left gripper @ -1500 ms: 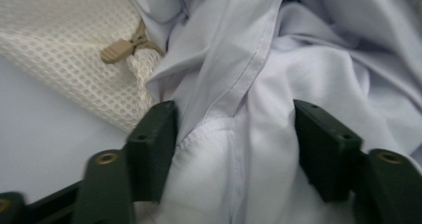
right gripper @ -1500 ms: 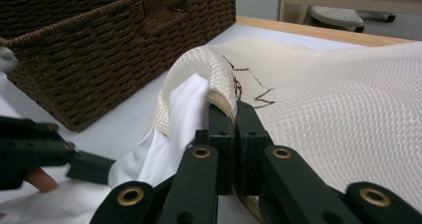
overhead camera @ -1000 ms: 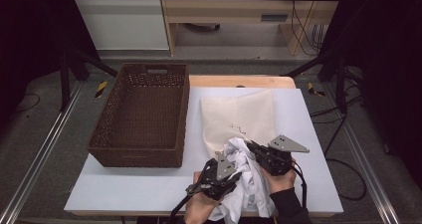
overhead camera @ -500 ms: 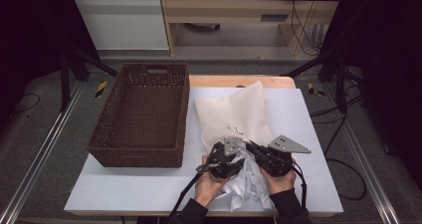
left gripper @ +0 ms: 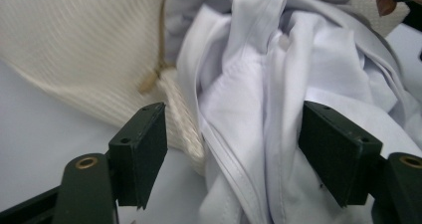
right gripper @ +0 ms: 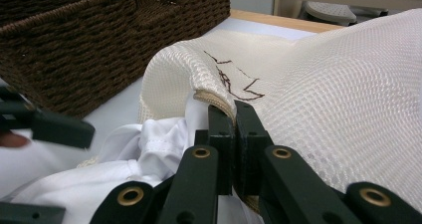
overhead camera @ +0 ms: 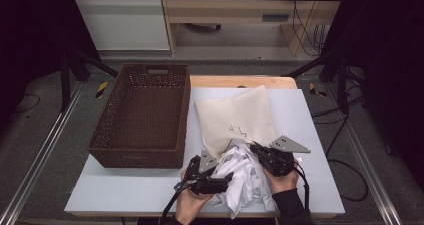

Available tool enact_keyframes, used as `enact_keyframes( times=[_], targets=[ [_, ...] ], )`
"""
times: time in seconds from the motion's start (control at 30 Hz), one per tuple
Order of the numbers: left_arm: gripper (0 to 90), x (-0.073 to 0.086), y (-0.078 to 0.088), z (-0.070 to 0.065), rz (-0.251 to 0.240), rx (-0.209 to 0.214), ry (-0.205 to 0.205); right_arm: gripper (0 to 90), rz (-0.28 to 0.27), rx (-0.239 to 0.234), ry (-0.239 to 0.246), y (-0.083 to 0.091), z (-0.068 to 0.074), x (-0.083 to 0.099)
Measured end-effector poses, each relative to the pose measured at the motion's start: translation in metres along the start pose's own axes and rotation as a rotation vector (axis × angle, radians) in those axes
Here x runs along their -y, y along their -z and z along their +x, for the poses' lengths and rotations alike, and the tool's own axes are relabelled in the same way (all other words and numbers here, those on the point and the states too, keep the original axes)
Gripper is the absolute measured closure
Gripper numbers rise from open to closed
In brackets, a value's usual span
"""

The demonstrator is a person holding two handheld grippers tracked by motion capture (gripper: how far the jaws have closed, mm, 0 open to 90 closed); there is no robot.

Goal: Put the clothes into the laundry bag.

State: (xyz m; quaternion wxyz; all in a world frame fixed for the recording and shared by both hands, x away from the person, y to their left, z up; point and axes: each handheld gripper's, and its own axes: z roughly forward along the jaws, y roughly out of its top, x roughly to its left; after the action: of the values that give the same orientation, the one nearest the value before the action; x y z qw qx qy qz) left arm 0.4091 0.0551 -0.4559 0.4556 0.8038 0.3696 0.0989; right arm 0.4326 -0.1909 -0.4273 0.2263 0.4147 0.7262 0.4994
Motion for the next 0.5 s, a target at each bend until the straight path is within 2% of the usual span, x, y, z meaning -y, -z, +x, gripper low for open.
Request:
enact_keyframes(
  times=[0.03, 0.07, 0.1, 0.17, 0.2, 0.23, 0.27, 0.3, 0.33, 0.37, 0.47, 0.5],
  targets=[
    [26.5, 0.0, 0.0, 0.0, 0.0, 0.0, 0.0, 87.8, 0.0, 0.0, 0.0, 0.0, 0.0, 0.0],
    [26.6, 0.007, -0.009, 0.003, 0.004, 0.043, 0.049, 87.8, 0.004, 0.0, 0.001, -0.001, 0.001, 0.0],
    [28.2, 0.009, -0.011, 0.003, -0.002, 0.054, 0.052, 87.8, 0.005, 0.001, 0.003, -0.001, 0.001, 0.001],
    [41.1, 0.01, -0.012, 0.002, -0.013, 0.042, 0.041, 87.9, 0.006, 0.0, 0.003, -0.002, 0.002, 0.001],
    [51.3, 0.009, -0.009, -0.001, -0.016, 0.015, 0.014, 87.9, 0.007, -0.004, 0.001, -0.002, 0.001, 0.002],
    [57.5, 0.009, -0.009, -0.001, -0.016, 0.015, 0.014, 87.9, 0.008, -0.007, -0.003, -0.002, 0.001, 0.002],
    [62.4, 0.004, -0.005, -0.005, -0.004, 0.002, -0.013, 87.9, 0.006, -0.008, -0.004, -0.002, 0.001, 0.002],
    [66.9, 0.004, -0.005, -0.005, -0.004, 0.002, -0.013, 87.9, 0.006, -0.008, -0.005, -0.002, 0.001, 0.002],
    [70.0, 0.002, -0.003, -0.008, -0.001, -0.005, -0.027, 87.9, 0.006, -0.008, -0.006, -0.002, 0.001, 0.001],
    [72.2, -0.004, 0.002, -0.016, -0.005, -0.015, -0.062, 87.9, 0.006, -0.008, -0.004, -0.002, 0.002, 0.001],
    [74.1, -0.018, 0.012, -0.026, -0.035, -0.026, -0.096, 87.9, -0.003, -0.003, -0.003, 0.0, 0.003, 0.0],
    [74.0, -0.018, 0.012, -0.026, -0.035, -0.026, -0.096, 87.9, -0.008, -0.002, -0.007, 0.001, 0.003, -0.001]
  ],
)
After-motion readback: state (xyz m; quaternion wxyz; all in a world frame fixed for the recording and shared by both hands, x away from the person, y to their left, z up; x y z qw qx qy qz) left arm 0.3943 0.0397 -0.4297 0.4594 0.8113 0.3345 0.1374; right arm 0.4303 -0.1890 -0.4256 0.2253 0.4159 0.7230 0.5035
